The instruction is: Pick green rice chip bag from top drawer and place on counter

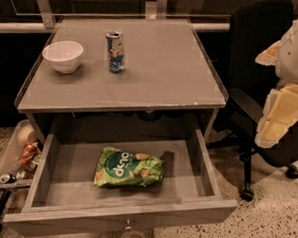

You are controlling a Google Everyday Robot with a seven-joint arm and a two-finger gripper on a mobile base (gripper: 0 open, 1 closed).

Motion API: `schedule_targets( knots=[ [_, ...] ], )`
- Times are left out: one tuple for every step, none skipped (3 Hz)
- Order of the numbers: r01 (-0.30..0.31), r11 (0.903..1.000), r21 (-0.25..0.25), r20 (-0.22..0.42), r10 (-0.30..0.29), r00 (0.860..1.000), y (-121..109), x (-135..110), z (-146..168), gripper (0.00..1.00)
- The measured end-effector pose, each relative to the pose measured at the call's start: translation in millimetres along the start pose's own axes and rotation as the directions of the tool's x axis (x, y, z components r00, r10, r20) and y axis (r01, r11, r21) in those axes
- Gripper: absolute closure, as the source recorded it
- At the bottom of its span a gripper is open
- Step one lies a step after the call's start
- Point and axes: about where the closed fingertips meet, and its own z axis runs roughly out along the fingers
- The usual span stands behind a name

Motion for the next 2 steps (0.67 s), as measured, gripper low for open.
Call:
schedule_targets(
  knots=[
    [0.001, 1.0, 0.01, 0.003, -0.001, 1.0, 1.3, -4.5, 1.9, 0.0],
    [0.017, 0.9998, -0.011, 0.019, -0.017, 1.0, 10.2, -25.2, 23.5, 0.0]
  ],
)
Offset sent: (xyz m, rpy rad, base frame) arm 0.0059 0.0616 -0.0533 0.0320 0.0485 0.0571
